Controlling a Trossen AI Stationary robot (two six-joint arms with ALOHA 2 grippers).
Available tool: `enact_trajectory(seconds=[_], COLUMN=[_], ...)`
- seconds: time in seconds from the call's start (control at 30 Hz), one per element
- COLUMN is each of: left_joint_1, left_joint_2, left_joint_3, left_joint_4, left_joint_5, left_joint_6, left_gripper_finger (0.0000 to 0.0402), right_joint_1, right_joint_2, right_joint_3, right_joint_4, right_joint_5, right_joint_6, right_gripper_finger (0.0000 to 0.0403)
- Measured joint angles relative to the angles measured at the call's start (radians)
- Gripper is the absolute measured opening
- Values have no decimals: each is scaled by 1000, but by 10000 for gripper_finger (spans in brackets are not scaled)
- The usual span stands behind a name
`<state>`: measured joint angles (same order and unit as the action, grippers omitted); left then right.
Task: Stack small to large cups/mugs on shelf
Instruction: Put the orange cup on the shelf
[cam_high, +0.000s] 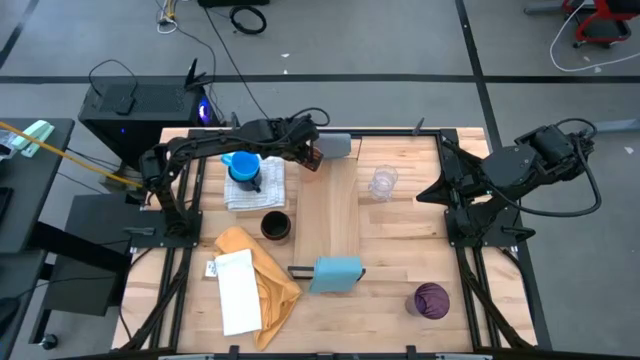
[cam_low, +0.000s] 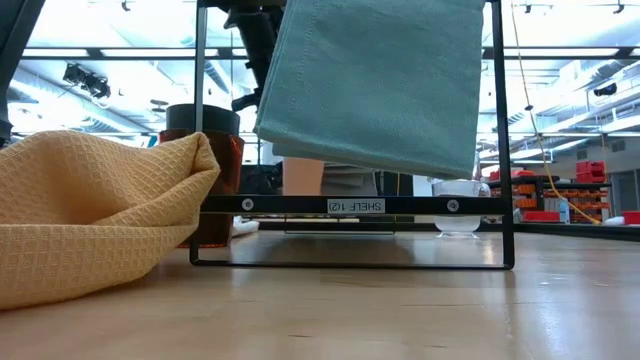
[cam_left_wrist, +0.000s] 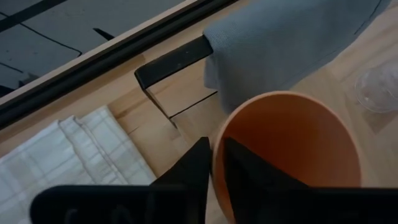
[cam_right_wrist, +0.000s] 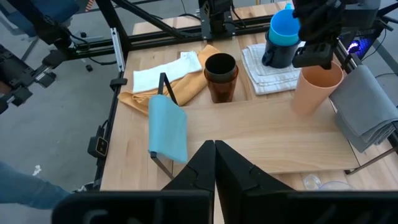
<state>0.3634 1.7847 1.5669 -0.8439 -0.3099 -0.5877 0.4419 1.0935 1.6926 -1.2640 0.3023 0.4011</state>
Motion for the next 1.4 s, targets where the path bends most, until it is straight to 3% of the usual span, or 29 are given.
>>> enact_trajectory(seconds=[0.2, 0.67, 1.4], left_joint_1=[-1, -1, -9], left_joint_2=[0, 0, 0], left_joint_3=[0, 0, 0], left_joint_4=[3, 40, 92], left_joint_5=[-1, -24, -27], left_joint_6=[-3, -4, -3], left_gripper_finger=[70, 55, 99], right_joint_1=[0, 0, 0], right_joint_2=[0, 0, 0], right_joint_3=[0, 0, 0], right_joint_4=[1, 3, 2], right_joint_5=[0, 0, 0], right_joint_6=[0, 0, 0], right_gripper_finger=[11, 12, 13])
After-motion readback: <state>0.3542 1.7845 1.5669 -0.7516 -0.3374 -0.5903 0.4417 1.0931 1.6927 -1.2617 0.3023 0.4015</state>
